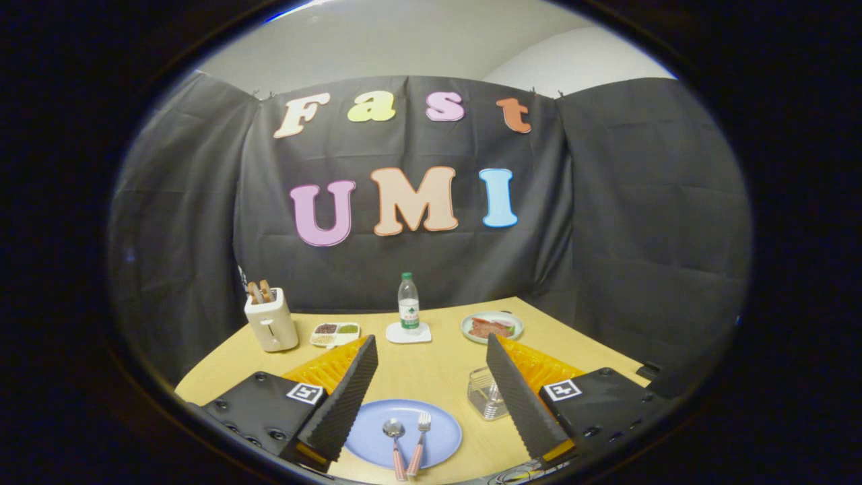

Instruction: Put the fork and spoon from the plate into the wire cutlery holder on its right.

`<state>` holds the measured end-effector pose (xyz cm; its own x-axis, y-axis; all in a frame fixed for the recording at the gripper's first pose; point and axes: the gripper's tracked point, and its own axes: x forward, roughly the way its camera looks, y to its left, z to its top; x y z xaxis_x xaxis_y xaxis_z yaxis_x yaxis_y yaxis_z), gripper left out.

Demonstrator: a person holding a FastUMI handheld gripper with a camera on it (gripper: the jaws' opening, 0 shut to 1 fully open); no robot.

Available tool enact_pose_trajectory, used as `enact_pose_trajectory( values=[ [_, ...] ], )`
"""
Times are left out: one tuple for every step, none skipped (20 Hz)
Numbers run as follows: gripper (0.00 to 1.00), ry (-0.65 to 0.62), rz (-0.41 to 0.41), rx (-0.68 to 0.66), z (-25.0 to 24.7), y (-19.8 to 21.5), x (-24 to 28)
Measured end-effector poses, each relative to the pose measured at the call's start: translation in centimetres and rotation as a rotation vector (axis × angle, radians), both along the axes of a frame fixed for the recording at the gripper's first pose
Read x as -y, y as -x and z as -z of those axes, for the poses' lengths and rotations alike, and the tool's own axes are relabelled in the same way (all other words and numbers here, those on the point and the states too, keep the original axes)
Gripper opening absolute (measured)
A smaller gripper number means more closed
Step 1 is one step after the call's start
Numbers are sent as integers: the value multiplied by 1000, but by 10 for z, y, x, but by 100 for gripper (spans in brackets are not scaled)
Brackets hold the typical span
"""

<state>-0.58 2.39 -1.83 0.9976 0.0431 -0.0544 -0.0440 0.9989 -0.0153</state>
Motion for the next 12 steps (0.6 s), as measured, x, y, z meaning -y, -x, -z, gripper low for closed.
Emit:
enact_pose_trajectory(
  values=[
    [100, 1, -8, -4, 2, 1, -4],
    [100, 1, -14, -6, 3, 2, -7],
    [100, 3, -16, -7, 3, 4, -8],
    [100, 7, -12, -7, 3, 5, -8],
    [100, 7, -8, -11, 5, 6, -7],
    [100, 5, -3, -19, 7, 6, -6],
    [100, 1, 5, -29, 10, 5, -4],
    [100, 0, 13, -42, 12, 5, -2],
    [100, 5, 25, -57, 16, 5, 2],
    [100, 16, 39, -75, 19, 4, 8],
    [100, 30, 49, -97, 24, 3, 13],
    [100, 46, 58, -123, 29, 3, 18]
  ],
)
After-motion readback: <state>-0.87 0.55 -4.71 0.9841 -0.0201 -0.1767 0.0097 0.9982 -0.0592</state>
